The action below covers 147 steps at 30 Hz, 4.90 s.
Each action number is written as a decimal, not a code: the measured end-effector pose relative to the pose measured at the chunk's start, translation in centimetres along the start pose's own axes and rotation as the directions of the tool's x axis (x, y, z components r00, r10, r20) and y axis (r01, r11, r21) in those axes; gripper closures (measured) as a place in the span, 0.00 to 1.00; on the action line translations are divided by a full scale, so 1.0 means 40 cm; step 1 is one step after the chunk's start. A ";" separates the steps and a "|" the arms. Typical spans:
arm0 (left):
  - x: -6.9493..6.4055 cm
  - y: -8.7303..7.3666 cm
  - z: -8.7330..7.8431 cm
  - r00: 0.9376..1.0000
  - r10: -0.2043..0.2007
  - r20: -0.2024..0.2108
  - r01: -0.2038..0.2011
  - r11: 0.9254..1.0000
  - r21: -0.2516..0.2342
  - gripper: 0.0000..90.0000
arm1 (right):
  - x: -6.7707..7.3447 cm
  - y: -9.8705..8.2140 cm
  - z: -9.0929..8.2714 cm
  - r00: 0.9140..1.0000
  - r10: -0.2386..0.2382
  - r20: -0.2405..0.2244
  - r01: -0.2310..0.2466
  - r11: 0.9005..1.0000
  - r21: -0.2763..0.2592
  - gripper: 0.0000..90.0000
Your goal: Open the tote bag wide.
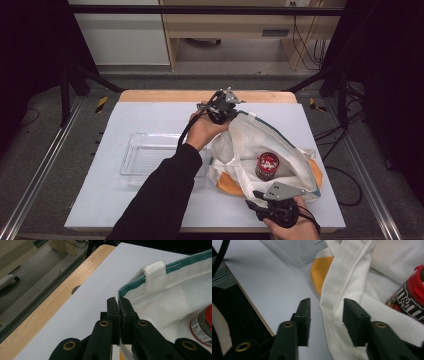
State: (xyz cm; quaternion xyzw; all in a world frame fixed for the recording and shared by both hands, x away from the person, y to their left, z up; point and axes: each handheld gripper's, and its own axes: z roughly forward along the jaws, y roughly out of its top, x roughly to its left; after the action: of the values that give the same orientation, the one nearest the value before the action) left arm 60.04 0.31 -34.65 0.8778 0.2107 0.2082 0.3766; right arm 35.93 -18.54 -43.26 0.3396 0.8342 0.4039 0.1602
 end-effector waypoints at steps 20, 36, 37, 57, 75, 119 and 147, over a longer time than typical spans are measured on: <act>0.009 -0.004 0.005 1.000 -0.023 -0.002 0.023 1.000 -0.001 0.98 | 0.006 0.020 0.047 0.996 -0.059 0.070 0.054 0.996 0.069 0.99; -0.006 -0.046 0.051 1.000 -0.028 -0.010 0.028 0.997 0.065 0.98 | 0.010 0.007 0.069 0.999 -0.037 -0.022 0.039 0.994 0.107 0.99; -0.008 -0.048 0.048 1.000 -0.022 -0.012 0.023 0.998 0.058 0.98 | 0.010 0.007 0.068 0.999 -0.034 -0.020 0.036 0.994 0.105 0.97; -0.123 -0.077 -0.195 0.997 0.013 -0.072 -0.022 0.992 -0.124 0.53 | -0.032 0.090 -0.084 0.995 -0.052 0.082 0.055 0.998 -0.032 0.38; -0.281 -0.194 -0.182 0.999 0.050 -0.013 -0.051 0.996 -0.077 0.48 | -0.189 0.187 -0.208 0.957 -0.088 0.275 0.091 0.996 0.002 0.54; -0.308 -0.239 -0.098 0.997 0.063 0.050 -0.062 0.998 -0.019 0.90 | -0.423 0.080 -0.042 0.939 0.013 0.343 -0.089 0.975 0.205 0.93; -0.305 -0.289 -0.122 0.995 0.049 0.084 -0.050 0.999 0.014 0.93 | -0.549 0.036 -0.003 0.916 0.134 0.379 -0.217 0.958 0.186 0.93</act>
State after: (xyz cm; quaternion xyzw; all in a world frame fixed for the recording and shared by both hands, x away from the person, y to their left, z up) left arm 44.96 3.93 -42.77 0.8936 0.1747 0.1789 0.3729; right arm 52.26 -33.24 -42.21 0.4981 0.7963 0.2504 0.2348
